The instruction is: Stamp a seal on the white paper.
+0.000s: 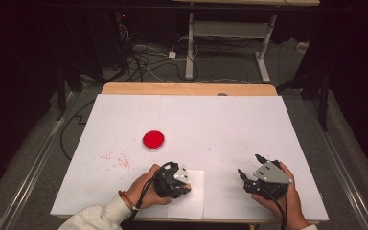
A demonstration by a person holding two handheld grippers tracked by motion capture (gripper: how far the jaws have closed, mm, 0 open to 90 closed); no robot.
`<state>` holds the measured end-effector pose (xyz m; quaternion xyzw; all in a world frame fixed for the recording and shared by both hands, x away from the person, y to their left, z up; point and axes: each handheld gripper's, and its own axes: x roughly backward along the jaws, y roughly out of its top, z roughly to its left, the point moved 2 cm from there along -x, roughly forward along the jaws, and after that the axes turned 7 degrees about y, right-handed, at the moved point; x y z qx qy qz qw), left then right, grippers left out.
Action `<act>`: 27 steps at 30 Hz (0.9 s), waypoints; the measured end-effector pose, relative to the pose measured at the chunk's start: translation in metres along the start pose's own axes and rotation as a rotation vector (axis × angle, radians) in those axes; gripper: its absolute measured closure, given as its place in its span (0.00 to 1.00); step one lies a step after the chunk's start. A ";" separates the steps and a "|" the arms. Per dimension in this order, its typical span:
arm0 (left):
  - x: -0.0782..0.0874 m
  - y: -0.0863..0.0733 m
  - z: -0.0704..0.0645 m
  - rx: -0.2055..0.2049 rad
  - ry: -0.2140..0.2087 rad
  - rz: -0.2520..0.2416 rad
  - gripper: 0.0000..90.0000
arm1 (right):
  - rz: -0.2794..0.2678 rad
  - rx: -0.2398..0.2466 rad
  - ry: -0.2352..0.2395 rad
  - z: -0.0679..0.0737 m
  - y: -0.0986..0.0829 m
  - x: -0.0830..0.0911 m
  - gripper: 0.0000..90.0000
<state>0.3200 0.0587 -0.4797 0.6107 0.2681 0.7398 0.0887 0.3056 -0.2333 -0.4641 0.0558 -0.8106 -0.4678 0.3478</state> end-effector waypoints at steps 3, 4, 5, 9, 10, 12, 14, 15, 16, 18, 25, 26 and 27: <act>-0.001 -0.001 0.002 0.013 -0.017 -0.003 0.82 | 0.001 0.001 0.002 0.001 0.000 0.000 0.30; -0.001 -0.001 0.003 0.017 -0.022 -0.002 0.82 | 0.002 0.001 0.001 0.000 0.000 0.000 0.30; -0.002 -0.001 0.003 0.019 -0.023 -0.001 0.82 | 0.002 0.000 0.001 0.000 0.000 0.000 0.30; -0.002 -0.002 0.004 0.027 -0.029 -0.002 0.82 | 0.000 0.000 0.000 0.001 0.000 0.000 0.30; -0.002 -0.002 0.004 0.029 -0.030 -0.004 0.82 | -0.001 0.001 0.000 0.001 0.000 0.001 0.30; -0.003 -0.002 0.004 0.029 -0.028 -0.005 0.82 | -0.001 0.002 0.000 0.001 0.000 0.001 0.30; -0.003 -0.002 0.004 0.031 -0.029 -0.006 0.82 | -0.001 0.001 0.001 0.001 0.000 0.001 0.30; -0.003 -0.003 0.004 0.032 -0.029 -0.007 0.82 | -0.001 0.000 0.001 0.001 0.000 0.001 0.30; -0.003 -0.003 0.004 0.034 -0.029 -0.009 0.82 | -0.001 -0.001 0.000 0.001 0.000 0.001 0.30; -0.003 -0.003 0.004 0.036 -0.031 -0.009 0.82 | -0.002 -0.001 0.001 0.001 0.000 0.001 0.30; -0.003 -0.003 0.004 0.037 -0.033 -0.011 0.82 | -0.001 0.001 0.001 0.001 0.001 0.001 0.30; -0.003 -0.003 0.004 0.035 -0.032 -0.010 0.82 | -0.002 0.001 0.001 0.001 0.001 0.001 0.30; -0.004 -0.003 0.004 0.036 -0.033 -0.011 0.82 | -0.002 0.000 0.001 0.001 0.001 0.001 0.30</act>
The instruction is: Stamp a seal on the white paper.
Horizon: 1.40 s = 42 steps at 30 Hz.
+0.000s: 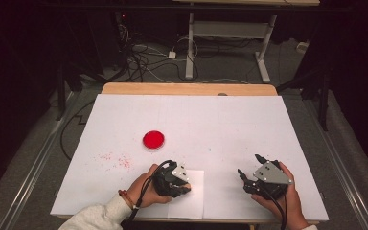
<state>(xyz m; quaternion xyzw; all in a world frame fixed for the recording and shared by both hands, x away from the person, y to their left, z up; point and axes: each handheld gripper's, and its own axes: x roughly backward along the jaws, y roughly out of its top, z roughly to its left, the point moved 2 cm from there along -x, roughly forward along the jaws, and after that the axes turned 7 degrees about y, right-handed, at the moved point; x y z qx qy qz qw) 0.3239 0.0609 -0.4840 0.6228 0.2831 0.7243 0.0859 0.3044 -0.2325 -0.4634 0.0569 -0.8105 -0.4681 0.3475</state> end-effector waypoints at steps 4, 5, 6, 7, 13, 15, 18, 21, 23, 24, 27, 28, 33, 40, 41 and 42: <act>0.000 0.000 0.000 0.002 -0.002 0.002 0.82 | 0.000 0.002 -0.001 0.000 0.000 0.000 0.30; 0.000 0.000 0.000 0.003 -0.002 0.002 0.82 | -0.001 0.002 0.000 0.000 0.000 0.000 0.30; -0.001 0.000 0.000 0.002 -0.003 0.001 0.82 | -0.001 0.002 0.000 0.000 0.000 0.000 0.30; -0.001 0.000 0.000 0.003 -0.003 0.002 0.82 | 0.000 0.002 -0.001 0.000 0.000 0.000 0.30; -0.001 0.000 0.000 0.003 -0.003 0.005 0.81 | 0.000 0.004 -0.002 0.000 0.000 0.000 0.30; -0.001 0.000 0.000 0.002 -0.001 0.006 0.81 | 0.001 0.001 0.000 0.000 0.000 0.000 0.30; -0.001 0.000 0.000 0.003 -0.001 0.005 0.81 | 0.001 0.004 -0.002 0.000 0.000 0.000 0.30; -0.001 0.000 0.000 0.004 -0.001 0.004 0.81 | -0.002 0.006 -0.002 0.000 0.000 0.000 0.30; -0.001 0.000 -0.001 -0.002 0.006 0.006 0.81 | -0.001 0.005 -0.001 0.000 0.000 0.000 0.30; -0.001 0.000 -0.001 -0.002 0.010 0.009 0.81 | 0.001 0.004 0.001 0.000 0.000 0.000 0.30; -0.001 0.001 -0.002 -0.003 0.014 0.014 0.81 | 0.003 0.007 0.001 0.000 0.000 0.000 0.30; -0.001 0.001 -0.001 -0.001 0.011 0.014 0.82 | 0.003 0.007 0.001 0.000 0.000 0.000 0.30; -0.001 0.001 -0.002 -0.004 0.015 0.015 0.82 | 0.004 0.006 0.002 -0.001 0.000 -0.001 0.30; 0.001 0.003 -0.003 -0.021 0.020 0.023 0.81 | 0.010 0.008 0.003 -0.001 0.000 -0.004 0.30; 0.002 0.003 -0.004 -0.021 0.017 0.018 0.81 | 0.009 0.009 0.004 -0.001 0.001 -0.004 0.30; 0.004 0.003 -0.003 -0.017 0.015 0.008 0.81 | 0.009 0.008 0.004 -0.001 0.001 -0.004 0.30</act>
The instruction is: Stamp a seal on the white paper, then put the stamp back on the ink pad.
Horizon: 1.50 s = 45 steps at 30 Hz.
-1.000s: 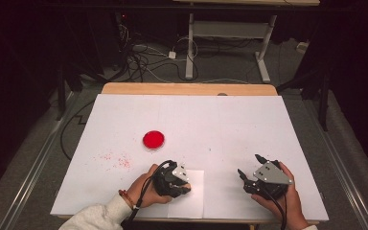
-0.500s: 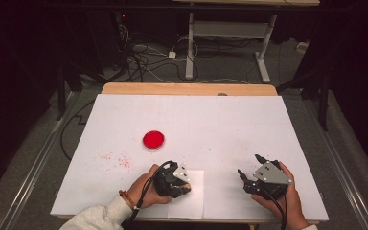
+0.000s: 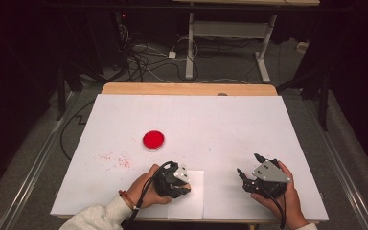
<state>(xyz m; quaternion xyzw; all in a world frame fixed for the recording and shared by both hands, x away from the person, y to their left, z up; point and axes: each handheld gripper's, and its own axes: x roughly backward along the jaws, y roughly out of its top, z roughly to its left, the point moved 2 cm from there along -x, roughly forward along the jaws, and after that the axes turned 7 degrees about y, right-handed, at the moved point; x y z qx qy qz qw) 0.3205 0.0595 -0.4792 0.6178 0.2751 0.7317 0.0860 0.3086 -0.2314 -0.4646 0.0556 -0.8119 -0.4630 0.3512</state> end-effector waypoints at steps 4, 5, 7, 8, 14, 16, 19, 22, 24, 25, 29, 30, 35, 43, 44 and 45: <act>0.010 0.002 0.002 0.009 0.008 -0.030 0.81 | -0.003 -0.002 -0.003 -0.001 0.000 0.000 0.30; 0.013 0.002 0.003 0.012 0.012 -0.039 0.81 | -0.004 -0.003 -0.006 -0.001 0.000 0.001 0.30; 0.019 0.002 0.004 0.024 0.019 -0.061 0.81 | -0.012 -0.013 -0.009 -0.002 0.001 0.002 0.30; 0.023 0.002 0.005 0.027 0.023 -0.069 0.81 | -0.014 -0.013 -0.010 -0.002 0.001 0.003 0.30; 0.037 0.000 0.009 0.031 0.048 -0.099 0.81 | -0.014 -0.011 -0.011 -0.002 0.002 0.003 0.30; 0.040 -0.002 0.010 0.036 0.049 -0.107 0.81 | -0.015 -0.014 -0.011 -0.002 0.002 0.003 0.30; 0.043 -0.003 0.011 0.037 0.058 -0.110 0.81 | -0.016 -0.012 -0.013 -0.002 0.002 0.003 0.30; 0.046 -0.004 0.012 0.039 0.067 -0.110 0.81 | -0.016 -0.010 -0.013 -0.002 0.002 0.004 0.30; 0.048 -0.006 0.013 0.039 0.071 -0.113 0.81 | -0.018 -0.009 -0.012 -0.002 0.002 0.004 0.30; 0.049 -0.007 0.013 0.043 0.078 -0.114 0.81 | -0.017 -0.008 -0.012 -0.002 0.002 0.004 0.30; 0.055 -0.012 0.017 0.053 0.091 -0.118 0.81 | -0.021 -0.009 -0.015 -0.003 0.002 0.005 0.30; 0.057 -0.013 0.019 0.058 0.100 -0.116 0.81 | -0.024 -0.012 -0.015 -0.003 0.003 0.006 0.30; 0.068 -0.021 0.028 0.092 0.129 -0.140 0.81 | -0.025 -0.010 -0.015 -0.004 0.003 0.007 0.30; 0.081 -0.033 0.045 0.145 0.178 -0.155 0.81 | -0.027 -0.008 -0.014 -0.004 0.002 0.007 0.30; 0.082 -0.034 0.048 0.150 0.186 -0.155 0.81 | -0.028 -0.010 -0.013 -0.003 0.002 0.007 0.30; 0.083 -0.035 0.050 0.157 0.193 -0.157 0.81 | -0.026 -0.008 -0.011 -0.003 0.001 0.008 0.30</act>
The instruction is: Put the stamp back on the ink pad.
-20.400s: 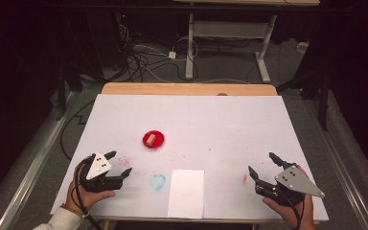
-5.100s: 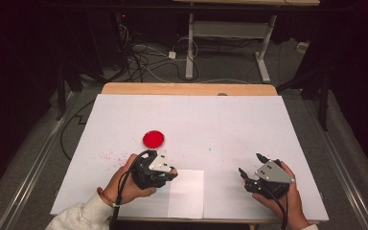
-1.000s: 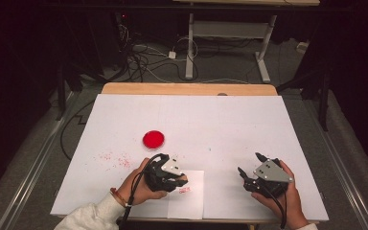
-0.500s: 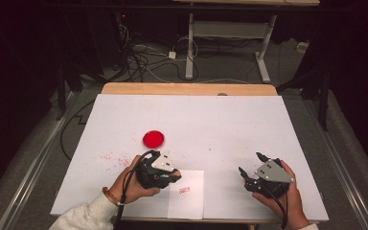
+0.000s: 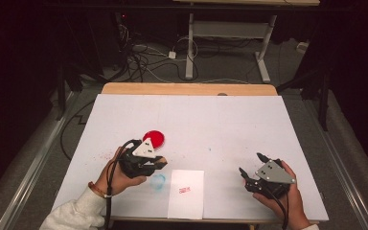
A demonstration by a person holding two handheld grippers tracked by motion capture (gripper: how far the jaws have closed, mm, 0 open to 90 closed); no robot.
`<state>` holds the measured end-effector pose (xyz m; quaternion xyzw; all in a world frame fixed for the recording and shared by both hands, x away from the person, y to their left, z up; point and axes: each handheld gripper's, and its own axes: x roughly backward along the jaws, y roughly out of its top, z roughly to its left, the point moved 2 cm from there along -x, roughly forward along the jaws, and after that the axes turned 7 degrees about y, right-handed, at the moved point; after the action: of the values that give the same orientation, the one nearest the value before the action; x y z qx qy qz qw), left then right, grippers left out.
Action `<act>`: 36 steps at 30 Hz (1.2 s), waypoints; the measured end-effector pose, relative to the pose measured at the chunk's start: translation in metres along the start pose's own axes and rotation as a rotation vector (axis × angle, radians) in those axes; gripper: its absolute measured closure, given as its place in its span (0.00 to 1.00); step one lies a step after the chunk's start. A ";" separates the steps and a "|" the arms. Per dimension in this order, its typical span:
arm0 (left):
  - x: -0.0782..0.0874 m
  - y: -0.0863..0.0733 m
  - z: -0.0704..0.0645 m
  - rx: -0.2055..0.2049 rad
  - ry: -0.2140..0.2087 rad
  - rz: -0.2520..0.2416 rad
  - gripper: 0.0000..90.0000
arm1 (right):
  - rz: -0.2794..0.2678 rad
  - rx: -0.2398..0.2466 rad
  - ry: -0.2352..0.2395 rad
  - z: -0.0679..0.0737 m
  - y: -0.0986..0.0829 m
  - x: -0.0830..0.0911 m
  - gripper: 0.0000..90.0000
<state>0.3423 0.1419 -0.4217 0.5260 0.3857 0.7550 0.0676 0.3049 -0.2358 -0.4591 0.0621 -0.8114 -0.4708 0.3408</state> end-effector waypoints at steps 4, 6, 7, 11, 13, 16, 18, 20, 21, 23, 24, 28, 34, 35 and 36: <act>0.001 -0.002 0.009 0.022 0.019 0.002 0.81 | 0.002 -0.002 0.001 0.000 -0.001 0.001 0.30; 0.002 -0.003 0.014 0.029 0.028 0.004 0.81 | -0.004 -0.003 -0.001 -0.001 -0.001 0.002 0.30; 0.003 -0.003 0.016 0.034 0.030 0.004 0.81 | -0.005 -0.003 -0.001 -0.001 -0.001 0.002 0.30; 0.005 -0.004 0.023 0.055 0.046 0.001 0.81 | 0.000 -0.003 0.004 0.000 -0.001 0.001 0.30; 0.005 -0.004 0.027 0.063 0.048 0.001 0.81 | 0.001 -0.002 0.007 0.001 -0.001 0.000 0.30; 0.005 -0.003 0.033 0.072 0.047 -0.001 0.81 | 0.004 -0.001 0.012 0.002 -0.001 -0.001 0.30; 0.005 -0.003 0.036 0.077 0.054 0.000 0.81 | 0.005 -0.003 0.012 0.002 -0.001 -0.001 0.30; 0.005 -0.002 0.039 0.079 0.054 0.002 0.81 | 0.005 -0.007 0.010 0.001 -0.001 -0.002 0.30; 0.004 -0.002 0.040 0.083 0.059 0.000 0.81 | 0.005 -0.006 0.011 0.001 -0.001 -0.002 0.30; 0.004 -0.001 0.043 0.086 0.055 0.003 0.81 | 0.008 -0.004 0.013 0.002 -0.001 -0.002 0.30; 0.003 -0.001 0.045 0.091 0.061 0.003 0.81 | 0.009 -0.005 0.013 0.002 -0.001 -0.002 0.30; -0.001 0.001 0.053 0.106 0.071 0.011 0.81 | 0.009 -0.006 0.012 0.002 -0.001 -0.002 0.30; -0.009 0.002 0.064 0.126 0.066 0.028 0.81 | 0.009 -0.006 0.009 0.001 -0.002 -0.001 0.30; -0.011 0.002 0.066 0.130 0.074 0.034 0.81 | 0.009 -0.006 0.009 0.001 -0.002 -0.002 0.30; -0.013 0.002 0.068 0.135 0.074 0.039 0.81 | 0.010 -0.005 0.009 0.001 -0.002 -0.002 0.30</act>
<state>0.4062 0.1687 -0.4203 0.5086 0.4277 0.7473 0.0027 0.3049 -0.2351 -0.4618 0.0591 -0.8089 -0.4709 0.3470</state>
